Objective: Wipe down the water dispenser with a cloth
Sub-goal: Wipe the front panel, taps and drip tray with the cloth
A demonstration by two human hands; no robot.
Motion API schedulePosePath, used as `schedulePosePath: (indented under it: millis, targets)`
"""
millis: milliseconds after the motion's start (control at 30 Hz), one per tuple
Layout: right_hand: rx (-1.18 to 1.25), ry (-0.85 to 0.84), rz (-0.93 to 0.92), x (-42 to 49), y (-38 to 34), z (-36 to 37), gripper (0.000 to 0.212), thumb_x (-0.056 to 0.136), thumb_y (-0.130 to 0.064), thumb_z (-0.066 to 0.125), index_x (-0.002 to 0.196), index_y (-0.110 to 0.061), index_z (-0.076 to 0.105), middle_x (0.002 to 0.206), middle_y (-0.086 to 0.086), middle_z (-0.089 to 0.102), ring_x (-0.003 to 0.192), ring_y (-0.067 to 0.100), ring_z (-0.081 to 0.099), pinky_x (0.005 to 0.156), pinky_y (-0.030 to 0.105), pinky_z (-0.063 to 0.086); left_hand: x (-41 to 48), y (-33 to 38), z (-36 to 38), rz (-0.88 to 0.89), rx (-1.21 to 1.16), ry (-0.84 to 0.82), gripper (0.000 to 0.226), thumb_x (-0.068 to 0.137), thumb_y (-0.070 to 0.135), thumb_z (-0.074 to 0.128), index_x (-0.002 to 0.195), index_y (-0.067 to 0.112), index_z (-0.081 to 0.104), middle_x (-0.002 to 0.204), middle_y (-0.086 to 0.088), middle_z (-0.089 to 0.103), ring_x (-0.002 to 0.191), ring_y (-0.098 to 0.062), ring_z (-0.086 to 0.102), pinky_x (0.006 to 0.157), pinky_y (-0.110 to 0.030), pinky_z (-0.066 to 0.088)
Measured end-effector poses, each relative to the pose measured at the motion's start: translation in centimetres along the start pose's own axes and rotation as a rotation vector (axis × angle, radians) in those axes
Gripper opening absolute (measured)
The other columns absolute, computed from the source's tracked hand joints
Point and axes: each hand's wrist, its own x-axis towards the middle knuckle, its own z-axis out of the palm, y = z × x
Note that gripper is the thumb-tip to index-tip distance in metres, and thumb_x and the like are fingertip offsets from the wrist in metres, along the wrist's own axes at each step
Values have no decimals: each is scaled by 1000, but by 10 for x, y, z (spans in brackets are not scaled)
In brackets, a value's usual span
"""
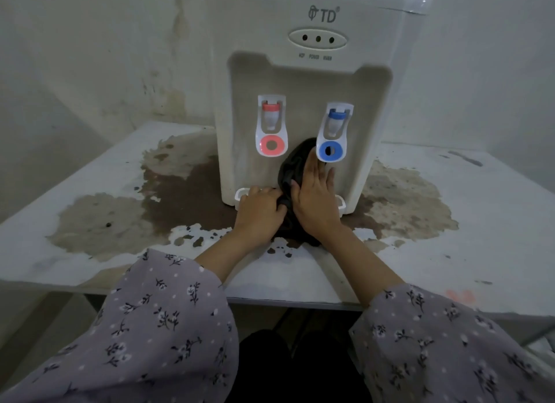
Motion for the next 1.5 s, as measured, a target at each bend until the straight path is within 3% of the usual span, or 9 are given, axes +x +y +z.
schedulePosePath:
  millis: [167, 333, 500, 667, 900, 1100, 1233, 1400, 1500]
  targets:
    - [-88, -80, -142, 10, -7, -1, 65, 99, -24, 33, 146, -1, -5, 157, 15, 0, 144, 25, -5, 112, 35, -12, -4, -15, -9, -66, 108, -5, 32, 92, 37, 46, 121, 27, 57, 122, -1, 48, 112, -24, 32, 81, -29, 20]
    - [-220, -139, -280, 20, -15, 1, 61, 99, -25, 33, 148, -4, 5, 156, 13, 8, 145, 26, -1, 112, 39, -14, -8, -31, -23, -132, 174, 118, 37, 82, 54, 58, 114, 35, 62, 119, 3, 45, 108, -23, 32, 79, -28, 18]
    - [-260, -152, -469, 33, -32, 3, 68, 92, -22, 45, 149, -7, 9, 155, 14, 17, 143, 30, 12, 116, 43, -3, -11, -45, -34, -75, 216, 376, 30, 85, 30, 61, 114, 23, 57, 115, -4, 52, 102, -27, 40, 77, -30, 22]
    - [-234, -214, -513, 38, -41, 8, 69, 90, -8, 47, 148, -6, 9, 155, 13, 16, 143, 27, 14, 117, 46, 12, -13, -56, -36, 59, 430, 561, 56, 72, 4, 62, 126, 14, 54, 119, -7, 56, 88, -30, 44, 67, -33, 36]
    - [-404, -288, -665, 36, -32, -5, 59, 94, -10, 39, 149, -15, 18, 155, 3, 20, 145, 15, 8, 115, 38, -1, -14, -65, -19, 111, 645, 442, 73, 63, 1, 68, 132, 16, 50, 136, 5, 50, 94, -25, 38, 72, -33, 29]
    - [-522, -244, -614, 29, -31, -10, 52, 97, -19, 37, 147, -12, 25, 153, 5, 25, 144, 15, 12, 114, 43, -9, -10, -59, -17, 147, 730, 392, 64, 67, 9, 62, 130, 19, 54, 138, 7, 50, 94, -26, 48, 73, -32, 25]
    - [-470, -206, -484, 17, -18, -18, 52, 96, -20, 35, 147, -10, 25, 153, 5, 27, 144, 16, 12, 111, 42, -14, -2, -43, -14, 196, 675, 361, 68, 66, 10, 67, 132, 19, 52, 142, 7, 45, 91, -25, 54, 71, -30, 38]
    - [-529, -162, -335, 3, 3, -30, 51, 98, -22, 34, 147, -11, 24, 153, 5, 27, 143, 15, 17, 115, 45, 4, 10, -17, -2, 243, 597, 331, 67, 76, 9, 60, 140, 19, 41, 148, 8, 35, 93, -27, 51, 73, -33, 37]
    - [-645, -127, -311, -2, 19, -34, 50, 96, -22, 37, 144, -9, 32, 149, 5, 35, 141, 17, 25, 114, 48, 2, 14, 4, 3, 269, 583, 291, 64, 84, 8, 48, 145, 20, 31, 154, 9, 23, 99, -28, 46, 77, -32, 32]
